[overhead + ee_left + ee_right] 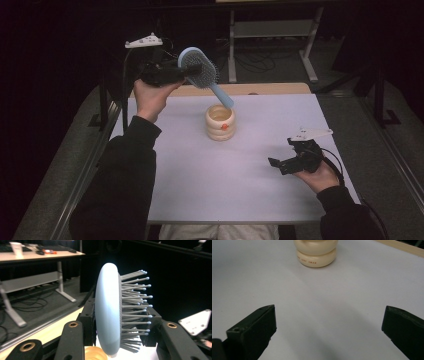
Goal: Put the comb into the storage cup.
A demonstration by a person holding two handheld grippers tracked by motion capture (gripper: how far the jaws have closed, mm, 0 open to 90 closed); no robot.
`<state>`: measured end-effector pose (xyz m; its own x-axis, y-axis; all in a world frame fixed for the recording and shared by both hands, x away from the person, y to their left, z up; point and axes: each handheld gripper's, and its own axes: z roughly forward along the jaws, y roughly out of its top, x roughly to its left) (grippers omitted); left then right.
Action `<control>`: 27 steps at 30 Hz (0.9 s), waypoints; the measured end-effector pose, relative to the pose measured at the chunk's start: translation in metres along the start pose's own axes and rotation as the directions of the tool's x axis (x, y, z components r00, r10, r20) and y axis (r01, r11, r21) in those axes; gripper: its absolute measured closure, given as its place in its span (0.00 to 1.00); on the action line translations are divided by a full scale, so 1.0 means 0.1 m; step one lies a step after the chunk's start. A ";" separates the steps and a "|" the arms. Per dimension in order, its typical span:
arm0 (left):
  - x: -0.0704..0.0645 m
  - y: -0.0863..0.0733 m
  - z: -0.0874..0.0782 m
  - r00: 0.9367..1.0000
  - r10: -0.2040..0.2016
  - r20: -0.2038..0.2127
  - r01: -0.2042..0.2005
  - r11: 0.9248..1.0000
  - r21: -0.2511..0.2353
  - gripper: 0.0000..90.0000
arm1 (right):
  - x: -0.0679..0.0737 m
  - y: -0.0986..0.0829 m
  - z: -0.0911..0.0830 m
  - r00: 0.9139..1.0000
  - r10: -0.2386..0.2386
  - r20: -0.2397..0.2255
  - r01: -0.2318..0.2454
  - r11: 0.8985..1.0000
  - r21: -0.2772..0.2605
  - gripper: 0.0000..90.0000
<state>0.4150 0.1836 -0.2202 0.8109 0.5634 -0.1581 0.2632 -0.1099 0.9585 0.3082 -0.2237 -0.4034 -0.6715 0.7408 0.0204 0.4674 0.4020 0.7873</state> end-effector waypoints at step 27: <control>0.24 -0.13 0.26 0.997 0.003 -0.080 0.007 0.993 0.116 0.62 | -0.07 -0.28 -0.32 0.997 0.061 0.051 -0.054 0.989 -0.139 0.00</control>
<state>0.4448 0.1770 -0.2427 0.7669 0.6272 -0.1358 0.3276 -0.2007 0.9232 0.2814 -0.2577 -0.4059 -0.6115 0.7904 0.0373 0.4186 0.2832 0.8629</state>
